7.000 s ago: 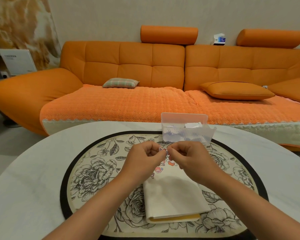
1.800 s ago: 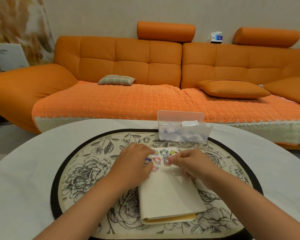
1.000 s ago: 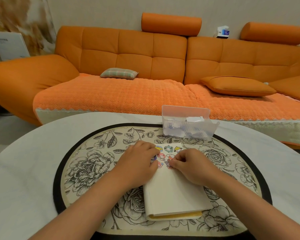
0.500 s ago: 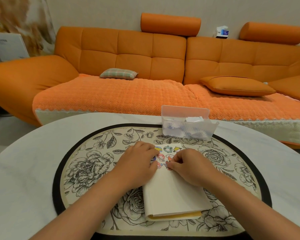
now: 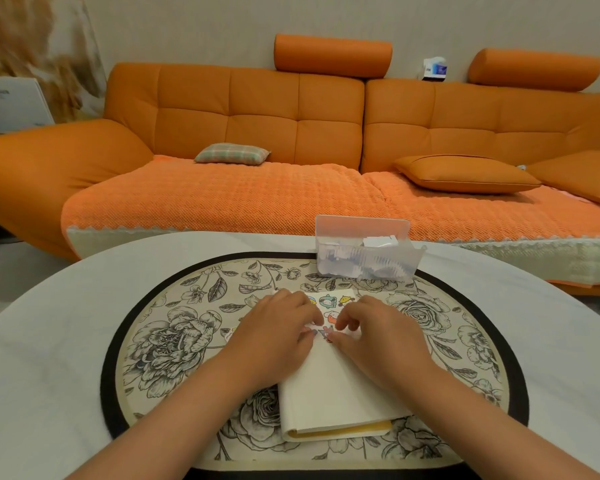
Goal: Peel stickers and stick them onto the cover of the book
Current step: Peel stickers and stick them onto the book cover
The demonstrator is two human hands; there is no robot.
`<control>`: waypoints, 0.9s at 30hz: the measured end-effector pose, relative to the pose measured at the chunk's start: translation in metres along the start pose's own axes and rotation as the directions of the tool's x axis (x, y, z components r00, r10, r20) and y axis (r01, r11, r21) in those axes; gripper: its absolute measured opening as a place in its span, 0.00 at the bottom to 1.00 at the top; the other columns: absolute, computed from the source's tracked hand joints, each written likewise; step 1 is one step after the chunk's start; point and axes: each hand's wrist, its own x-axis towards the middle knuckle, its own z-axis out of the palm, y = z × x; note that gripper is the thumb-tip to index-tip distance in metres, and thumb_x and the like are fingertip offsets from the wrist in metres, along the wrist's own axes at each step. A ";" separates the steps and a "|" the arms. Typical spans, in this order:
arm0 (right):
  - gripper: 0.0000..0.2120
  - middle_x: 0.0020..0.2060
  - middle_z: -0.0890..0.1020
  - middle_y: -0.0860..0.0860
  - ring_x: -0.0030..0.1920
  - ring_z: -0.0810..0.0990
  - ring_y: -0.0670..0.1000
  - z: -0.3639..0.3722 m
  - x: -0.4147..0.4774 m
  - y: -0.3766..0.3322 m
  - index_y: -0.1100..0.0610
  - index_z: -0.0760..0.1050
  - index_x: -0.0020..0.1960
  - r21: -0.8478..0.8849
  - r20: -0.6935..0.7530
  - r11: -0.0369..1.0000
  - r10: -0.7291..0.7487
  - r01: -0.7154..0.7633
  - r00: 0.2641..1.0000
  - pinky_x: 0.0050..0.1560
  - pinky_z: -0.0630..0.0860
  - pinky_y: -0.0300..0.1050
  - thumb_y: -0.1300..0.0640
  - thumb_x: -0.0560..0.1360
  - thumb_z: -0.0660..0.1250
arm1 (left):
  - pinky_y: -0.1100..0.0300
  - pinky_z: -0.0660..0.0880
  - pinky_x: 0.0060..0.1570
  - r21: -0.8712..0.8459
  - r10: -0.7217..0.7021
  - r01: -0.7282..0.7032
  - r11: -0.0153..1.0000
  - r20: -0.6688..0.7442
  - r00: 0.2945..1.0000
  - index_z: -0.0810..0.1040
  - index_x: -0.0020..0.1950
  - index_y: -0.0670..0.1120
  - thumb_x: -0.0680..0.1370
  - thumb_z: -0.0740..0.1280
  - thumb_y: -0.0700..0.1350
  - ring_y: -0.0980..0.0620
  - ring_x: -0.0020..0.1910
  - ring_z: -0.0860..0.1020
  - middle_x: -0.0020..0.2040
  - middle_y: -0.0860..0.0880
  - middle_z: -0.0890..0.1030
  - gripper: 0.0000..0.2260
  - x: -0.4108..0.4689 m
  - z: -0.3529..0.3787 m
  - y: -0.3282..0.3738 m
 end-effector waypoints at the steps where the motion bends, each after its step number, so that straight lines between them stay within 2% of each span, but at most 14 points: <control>1: 0.11 0.47 0.77 0.42 0.45 0.75 0.42 0.000 -0.003 0.001 0.41 0.80 0.52 -0.014 -0.001 0.999 -0.040 0.040 0.999 0.40 0.67 0.40 0.37 0.75 0.67 | 0.57 0.69 0.60 -0.001 0.014 -0.014 1.000 0.009 1.000 0.80 0.59 0.56 0.80 0.62 0.49 0.54 0.58 0.71 0.56 0.58 0.77 0.11 -0.001 0.000 0.001; 3: 0.11 0.48 0.79 0.42 0.48 0.77 0.44 0.002 -0.009 0.003 0.40 0.82 0.53 -0.042 -0.005 0.993 -0.111 0.110 0.994 0.41 0.69 0.42 0.39 0.77 0.64 | 0.57 0.69 0.57 0.014 0.019 -0.020 1.000 0.051 0.999 0.81 0.60 0.58 0.79 0.58 0.51 0.54 0.58 0.72 0.55 0.59 0.77 0.15 -0.002 -0.001 0.003; 6: 0.13 0.40 0.78 0.40 0.42 0.78 0.46 0.009 -0.018 0.008 0.40 0.85 0.45 -0.102 -0.047 0.979 -0.183 0.177 0.982 0.32 0.69 0.41 0.39 0.74 0.61 | 0.55 0.67 0.59 0.097 0.002 -0.014 0.995 0.125 0.992 0.77 0.67 0.61 0.78 0.49 0.55 0.54 0.62 0.69 0.60 0.59 0.74 0.24 -0.001 -0.001 0.006; 8: 0.16 0.39 0.76 0.39 0.41 0.76 0.46 0.012 -0.023 0.009 0.41 0.85 0.44 -0.128 -0.057 0.975 -0.191 0.183 0.980 0.28 0.70 0.41 0.39 0.73 0.60 | 0.54 0.65 0.62 0.158 0.002 -0.028 0.987 0.163 0.987 0.72 0.71 0.62 0.76 0.41 0.57 0.53 0.64 0.67 0.63 0.58 0.71 0.30 -0.001 0.000 0.008; 11: 0.21 0.44 0.76 0.41 0.46 0.75 0.47 0.012 -0.026 0.008 0.45 0.84 0.48 -0.151 -0.024 0.968 -0.208 0.202 0.978 0.31 0.75 0.44 0.40 0.75 0.54 | 0.52 0.63 0.64 0.218 -0.004 -0.039 0.975 0.193 0.981 0.66 0.76 0.61 0.74 0.37 0.58 0.51 0.65 0.65 0.65 0.54 0.69 0.33 -0.001 0.003 0.010; 14: 0.25 0.50 0.75 0.43 0.52 0.73 0.49 0.009 -0.026 0.005 0.45 0.80 0.57 -0.164 0.046 0.964 -0.202 0.207 0.978 0.37 0.75 0.46 0.40 0.75 0.48 | 0.52 0.63 0.65 0.243 -0.006 -0.042 0.969 0.193 0.981 0.66 0.76 0.57 0.73 0.37 0.57 0.50 0.66 0.65 0.67 0.53 0.69 0.35 -0.001 0.001 0.015; 18: 0.23 0.51 0.74 0.47 0.51 0.72 0.51 0.011 -0.024 0.004 0.45 0.75 0.63 -0.186 0.074 0.959 -0.202 0.212 0.977 0.38 0.73 0.46 0.42 0.75 0.49 | 0.55 0.65 0.62 0.253 -0.024 -0.032 0.967 0.216 0.976 0.69 0.75 0.54 0.70 0.34 0.59 0.52 0.67 0.64 0.71 0.55 0.68 0.39 -0.005 -0.006 0.020; 20: 0.22 0.48 0.75 0.49 0.46 0.72 0.52 0.012 -0.022 0.004 0.46 0.76 0.62 -0.195 0.051 0.957 -0.207 0.213 0.977 0.38 0.73 0.48 0.43 0.74 0.52 | 0.57 0.67 0.60 0.257 -0.027 -0.030 0.966 0.214 0.976 0.70 0.74 0.56 0.71 0.35 0.59 0.52 0.68 0.64 0.72 0.56 0.68 0.38 -0.007 -0.008 0.020; 22: 0.23 0.48 0.74 0.50 0.46 0.71 0.53 0.014 -0.020 0.005 0.47 0.76 0.62 -0.214 0.062 0.951 -0.213 0.221 0.975 0.40 0.73 0.49 0.43 0.74 0.51 | 0.59 0.67 0.61 0.238 -0.037 -0.021 0.971 0.234 0.971 0.70 0.74 0.58 0.75 0.40 0.60 0.53 0.70 0.63 0.73 0.57 0.67 0.33 -0.010 -0.011 0.021; 25: 0.24 0.49 0.74 0.51 0.47 0.71 0.53 0.013 -0.020 0.005 0.46 0.74 0.64 -0.205 0.070 0.953 -0.214 0.224 0.974 0.44 0.72 0.50 0.43 0.75 0.49 | 0.60 0.64 0.66 0.187 -0.046 -0.009 0.982 0.288 0.956 0.71 0.73 0.62 0.75 0.42 0.63 0.54 0.72 0.62 0.74 0.58 0.66 0.31 -0.014 -0.013 0.020; 27: 0.24 0.50 0.74 0.51 0.47 0.71 0.53 0.013 -0.020 0.006 0.46 0.74 0.65 -0.190 0.068 0.957 -0.209 0.218 0.976 0.45 0.72 0.50 0.43 0.75 0.50 | 0.60 0.59 0.71 0.129 -0.051 0.010 0.992 0.317 0.947 0.71 0.72 0.64 0.79 0.49 0.62 0.55 0.74 0.59 0.75 0.57 0.64 0.23 -0.015 -0.013 0.019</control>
